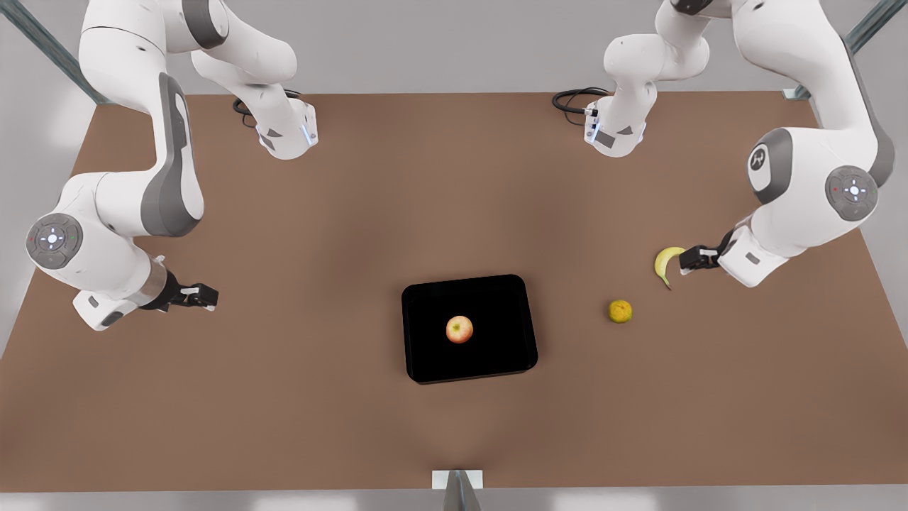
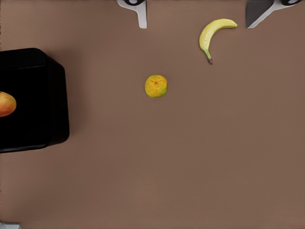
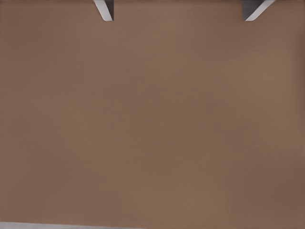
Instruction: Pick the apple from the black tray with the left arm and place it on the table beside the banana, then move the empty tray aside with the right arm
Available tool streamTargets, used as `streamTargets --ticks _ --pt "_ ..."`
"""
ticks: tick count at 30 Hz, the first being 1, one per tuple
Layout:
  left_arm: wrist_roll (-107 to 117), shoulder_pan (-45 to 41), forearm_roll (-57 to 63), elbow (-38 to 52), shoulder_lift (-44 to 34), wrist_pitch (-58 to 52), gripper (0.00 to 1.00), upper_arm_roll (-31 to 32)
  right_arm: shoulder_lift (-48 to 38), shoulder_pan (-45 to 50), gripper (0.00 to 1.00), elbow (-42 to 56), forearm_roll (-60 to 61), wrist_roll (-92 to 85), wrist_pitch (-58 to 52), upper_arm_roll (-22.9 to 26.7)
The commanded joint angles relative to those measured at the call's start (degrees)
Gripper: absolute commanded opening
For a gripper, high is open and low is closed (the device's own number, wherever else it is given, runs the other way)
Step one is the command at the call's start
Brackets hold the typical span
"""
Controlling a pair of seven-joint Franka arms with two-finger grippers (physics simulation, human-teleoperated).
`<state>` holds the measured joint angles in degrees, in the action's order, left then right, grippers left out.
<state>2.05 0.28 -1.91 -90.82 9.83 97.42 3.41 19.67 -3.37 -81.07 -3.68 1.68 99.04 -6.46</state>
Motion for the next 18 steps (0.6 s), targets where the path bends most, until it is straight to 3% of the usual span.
streamTargets --ticks 1,3,4,5,7,9,10,11,13,18 --pt "0.1 -0.5 0.1 0.0 -0.1 1.1 1.0 1.1 -0.1 0.0 1.0 0.0 -0.1 1.1 0.1 0.0" --pt "0.3 -0.5 3.6 0.9 0.1 2.3 1.0 7.7 -0.1 0.0 1.0 0.1 -0.2 1.1 0.1 0.0" --pt "8.3 -2.1 5.7 1.3 0.7 4.6 1.0 14.7 1.8 -0.1 1.0 0.1 0.0 1.1 0.4 0.0" --pt "15.6 -8.1 8.6 1.5 1.7 5.1 1.0 15.4 3.5 -0.1 1.0 0.1 0.0 1.2 3.2 0.1" --pt "20.1 -11.5 7.0 3.6 6.5 11.0 1.0 15.8 5.2 -0.1 1.0 0.1 0.1 1.0 5.3 0.2" --pt "36.3 -18.1 11.7 20.1 22.6 10.9 1.0 15.6 5.6 -0.2 1.0 0.9 0.0 1.2 5.3 0.2" --pt "40.4 -19.2 12.6 21.8 25.7 11.7 1.0 15.4 5.3 -0.2 1.0 2.8 0.0 1.2 4.1 0.3" --pt "43.6 -19.5 13.0 22.0 27.6 12.2 1.0 15.3 5.0 -0.2 1.0 3.8 0.0 1.2 1.9 0.7" --pt "56.8 -20.5 16.8 22.6 31.2 23.5 1.0 15.0 4.0 -0.2 1.0 5.7 -0.1 1.2 -2.3 0.2" --pt "57.3 -21.4 17.3 22.6 33.1 24.3 1.0 14.7 3.8 0.1 1.0 5.9 0.0 1.3 -3.5 0.0"
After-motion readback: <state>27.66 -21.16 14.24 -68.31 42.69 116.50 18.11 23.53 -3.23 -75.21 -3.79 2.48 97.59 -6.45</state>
